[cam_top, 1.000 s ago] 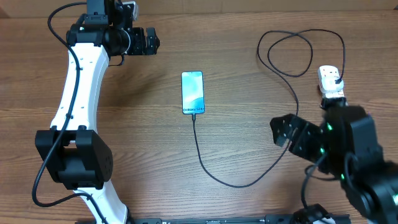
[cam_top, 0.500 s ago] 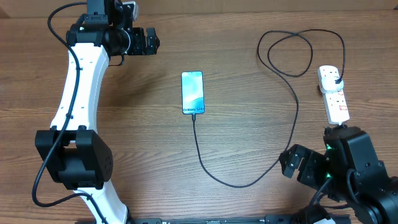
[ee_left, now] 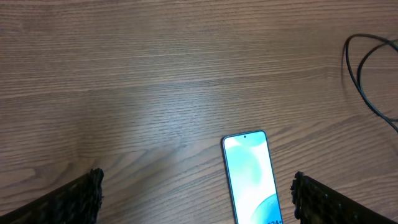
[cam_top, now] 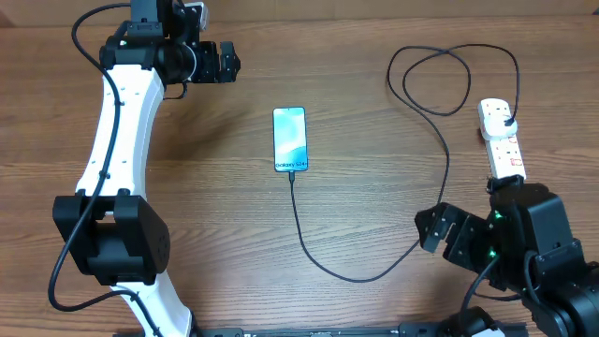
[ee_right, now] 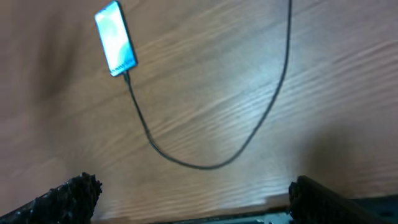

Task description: Plug charger to phone and switch on socket

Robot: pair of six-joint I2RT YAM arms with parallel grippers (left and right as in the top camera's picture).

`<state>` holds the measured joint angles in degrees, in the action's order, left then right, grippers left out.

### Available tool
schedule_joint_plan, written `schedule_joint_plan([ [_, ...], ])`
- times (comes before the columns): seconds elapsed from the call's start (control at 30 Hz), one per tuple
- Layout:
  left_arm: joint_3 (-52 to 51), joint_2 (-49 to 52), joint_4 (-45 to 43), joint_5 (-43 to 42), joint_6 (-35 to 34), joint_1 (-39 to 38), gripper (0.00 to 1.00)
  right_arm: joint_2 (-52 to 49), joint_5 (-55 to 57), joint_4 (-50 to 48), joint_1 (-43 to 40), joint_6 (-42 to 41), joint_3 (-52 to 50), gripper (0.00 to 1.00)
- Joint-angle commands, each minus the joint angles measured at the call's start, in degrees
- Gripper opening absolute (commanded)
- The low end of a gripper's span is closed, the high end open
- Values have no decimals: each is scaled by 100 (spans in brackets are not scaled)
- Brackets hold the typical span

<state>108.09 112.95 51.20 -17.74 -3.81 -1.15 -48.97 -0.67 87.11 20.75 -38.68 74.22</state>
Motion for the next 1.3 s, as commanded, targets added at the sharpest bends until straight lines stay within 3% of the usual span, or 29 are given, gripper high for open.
schedule_joint_plan([
  [0.0, -13, 31, -7, 35, 151, -37, 100, 28, -50, -103, 50, 59, -90, 100],
  [0.17, -13, 31, -7, 35, 151, -37, 99, 385, -68, -625, -160, 527, -529, 100],
  [0.37, -13, 31, -7, 35, 151, -37, 100, 1416, -614, -2149, -686, 1799, -1567, 100],
  [0.7, -13, 31, -7, 35, 151, -37, 100, 2782, -988, -4153, -1285, 2809, -3353, 100],
  [1.27, -13, 31, -9, 35, 151, -37, 100, 4542, -778, -7307, -1300, 2876, -6207, 100],
])
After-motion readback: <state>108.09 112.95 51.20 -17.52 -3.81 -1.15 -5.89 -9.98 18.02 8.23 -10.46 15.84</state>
